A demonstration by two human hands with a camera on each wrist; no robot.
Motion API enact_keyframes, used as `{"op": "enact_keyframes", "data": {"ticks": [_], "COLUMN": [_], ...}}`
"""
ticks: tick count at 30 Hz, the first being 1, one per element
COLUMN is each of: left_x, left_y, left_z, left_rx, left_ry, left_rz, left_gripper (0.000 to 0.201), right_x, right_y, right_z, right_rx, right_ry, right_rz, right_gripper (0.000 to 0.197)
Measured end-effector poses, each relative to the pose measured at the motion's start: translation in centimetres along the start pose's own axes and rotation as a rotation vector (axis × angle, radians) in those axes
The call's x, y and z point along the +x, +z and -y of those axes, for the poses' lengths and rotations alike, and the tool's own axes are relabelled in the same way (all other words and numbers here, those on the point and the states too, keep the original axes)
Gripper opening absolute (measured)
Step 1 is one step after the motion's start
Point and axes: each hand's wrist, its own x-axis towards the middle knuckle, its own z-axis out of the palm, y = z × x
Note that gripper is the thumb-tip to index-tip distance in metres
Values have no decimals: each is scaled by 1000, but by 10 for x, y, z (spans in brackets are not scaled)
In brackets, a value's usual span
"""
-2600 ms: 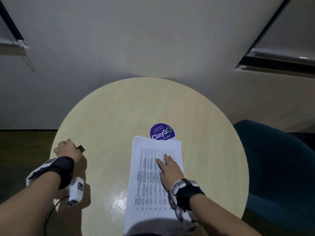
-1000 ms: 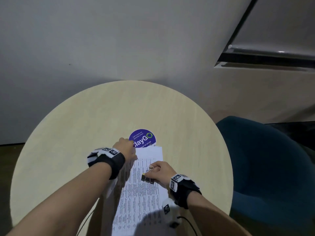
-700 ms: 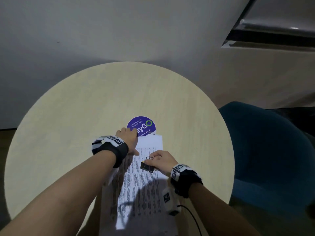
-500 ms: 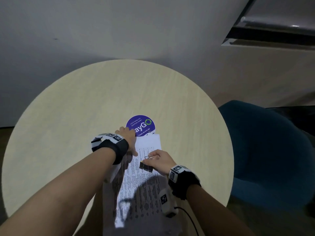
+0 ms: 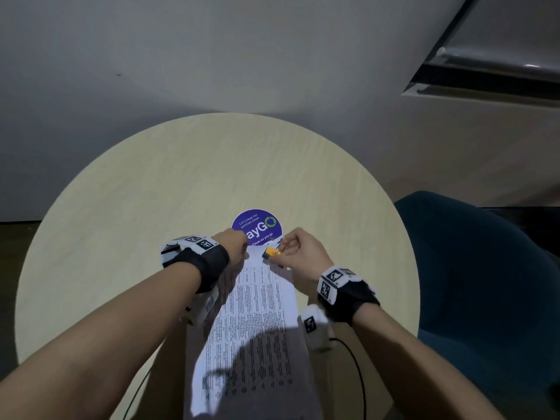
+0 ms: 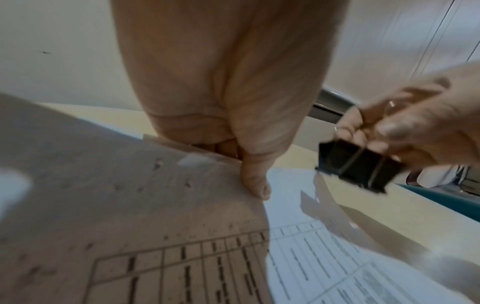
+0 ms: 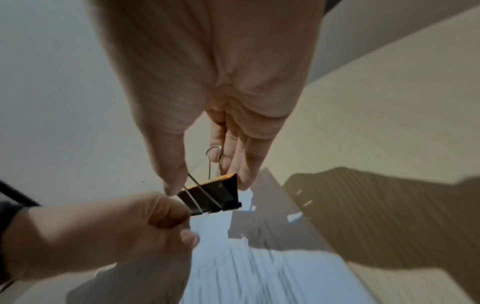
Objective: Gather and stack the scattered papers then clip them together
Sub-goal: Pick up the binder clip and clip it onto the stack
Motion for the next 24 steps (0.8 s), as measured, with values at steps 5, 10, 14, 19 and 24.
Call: {"op": "enact_keyframes", "data": {"ticks": [5, 10, 14, 19, 24], "left_x": [1, 4, 4, 0, -2], "left_y": [4, 7, 11, 13, 13], "left_z": [6, 12, 12, 10, 9], "left_rx": [-73, -102, -115, -122, -104], "left_ry": [7, 4, -11, -36, -39], "left_rz": [-35, -52, -72, -92, -91], "left_gripper": [17, 20, 21, 24, 21], "right_x": [25, 40, 44, 50, 56], "right_y": [-25, -26, -18, -7, 2], "right_z": [24, 27, 25, 23, 23], "right_rx": [-143, -194, -143, -180, -258], "right_ry": [-155, -187, -161, -149, -161], "right_rz": [31, 45, 89, 139, 163], "right_gripper": [42, 36, 36, 36, 39]}}
